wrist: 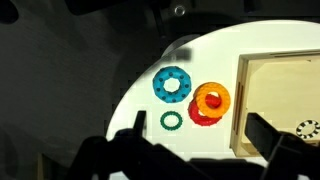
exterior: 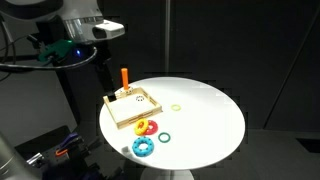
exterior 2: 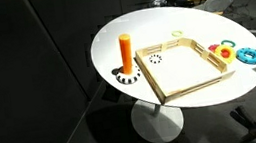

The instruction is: Put the yellow circle on the wooden tray

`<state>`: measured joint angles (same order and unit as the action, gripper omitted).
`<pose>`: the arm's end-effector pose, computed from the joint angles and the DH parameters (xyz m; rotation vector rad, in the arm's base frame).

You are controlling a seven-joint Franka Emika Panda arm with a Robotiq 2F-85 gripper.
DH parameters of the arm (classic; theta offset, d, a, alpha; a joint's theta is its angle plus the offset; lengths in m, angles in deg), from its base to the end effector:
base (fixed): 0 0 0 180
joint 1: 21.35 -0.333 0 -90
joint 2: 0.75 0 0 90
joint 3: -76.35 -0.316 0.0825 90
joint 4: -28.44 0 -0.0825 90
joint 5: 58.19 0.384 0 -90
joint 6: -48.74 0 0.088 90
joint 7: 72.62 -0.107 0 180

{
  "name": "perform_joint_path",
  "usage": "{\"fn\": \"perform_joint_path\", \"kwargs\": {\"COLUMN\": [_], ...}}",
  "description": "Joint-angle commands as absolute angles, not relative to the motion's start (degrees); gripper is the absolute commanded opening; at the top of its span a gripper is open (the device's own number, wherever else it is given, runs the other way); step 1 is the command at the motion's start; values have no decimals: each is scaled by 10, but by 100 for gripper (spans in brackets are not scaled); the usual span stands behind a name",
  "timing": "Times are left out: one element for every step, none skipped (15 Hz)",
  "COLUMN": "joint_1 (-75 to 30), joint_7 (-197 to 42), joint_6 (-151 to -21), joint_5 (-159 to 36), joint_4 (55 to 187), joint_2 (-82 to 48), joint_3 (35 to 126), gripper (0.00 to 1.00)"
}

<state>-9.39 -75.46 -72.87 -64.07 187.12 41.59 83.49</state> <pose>0.3084 -0.1087 0.4255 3.0852 -0.4733 0.1383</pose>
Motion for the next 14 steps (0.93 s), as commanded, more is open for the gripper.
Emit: {"fn": "perform_joint_path", "kwargs": {"joint_1": [-99,-101,-101,-102,-103,-104,-103,-103,-103,-103,-101,-105,-109,-111], "joint_7": [-752,-749,-749,-747,-745,-745,-746,-748,-750,-751,-758,-754,-749,-749], "joint_6": [-763,-774,-787,-800,-815,-832,-850,-874,-894,-913,-928,-933,-928,-914], "joint_5": [-624,-620,-617,-614,-612,-611,-613,-619,-622,-624,-628,-621,-612,-608], "joint_4": [1844,1842,1839,1837,1835,1834,1833,1833,1832,1831,1829,1827,1824,1820], "joint_2": [329,310,290,272,253,234,217,200,182,166,153,141,136,137], "joint_3": [847,849,850,850,850,848,846,843,841,839,836,838,840,840], "gripper": [100,100,100,100,100,100,100,100,100,100,100,100,100,100]}}
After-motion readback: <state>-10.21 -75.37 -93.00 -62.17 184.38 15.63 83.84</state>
